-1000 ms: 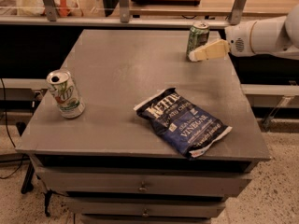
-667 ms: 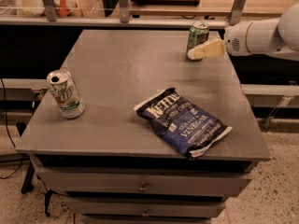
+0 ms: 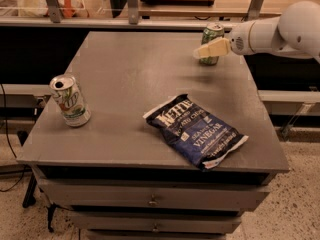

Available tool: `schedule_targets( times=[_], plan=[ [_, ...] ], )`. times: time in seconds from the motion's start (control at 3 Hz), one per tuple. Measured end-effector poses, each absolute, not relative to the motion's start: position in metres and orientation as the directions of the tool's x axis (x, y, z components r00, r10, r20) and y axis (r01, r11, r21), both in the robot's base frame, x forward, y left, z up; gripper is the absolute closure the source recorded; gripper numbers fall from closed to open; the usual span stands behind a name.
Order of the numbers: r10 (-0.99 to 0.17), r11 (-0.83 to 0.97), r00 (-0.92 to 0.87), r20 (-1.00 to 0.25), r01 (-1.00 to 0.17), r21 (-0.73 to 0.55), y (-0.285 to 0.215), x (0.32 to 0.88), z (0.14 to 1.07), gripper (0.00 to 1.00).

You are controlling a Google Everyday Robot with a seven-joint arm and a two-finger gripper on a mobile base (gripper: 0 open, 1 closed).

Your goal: Knock green can over

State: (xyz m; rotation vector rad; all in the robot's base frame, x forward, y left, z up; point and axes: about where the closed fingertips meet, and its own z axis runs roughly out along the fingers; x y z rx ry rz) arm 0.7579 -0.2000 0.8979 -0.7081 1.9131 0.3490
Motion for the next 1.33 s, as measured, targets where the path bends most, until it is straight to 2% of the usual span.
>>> schedule_targets(
  times=[0.33,0.67,1.33],
  plan=[
    [-0.324,0.779,-0.308,-0.894,-0.623,-0.067,-0.1926,0.7646,0.8952,0.0],
    [-0.324,0.778,-0.311,-0.893,-0.625,-0.064,-0.1906,0.7689,0.8912,0.18],
    [-0.321,0.773,-0.302,-0.898,-0.631,-0.064,-0.1895,0.7718,0.8882,0.64]
  ],
)
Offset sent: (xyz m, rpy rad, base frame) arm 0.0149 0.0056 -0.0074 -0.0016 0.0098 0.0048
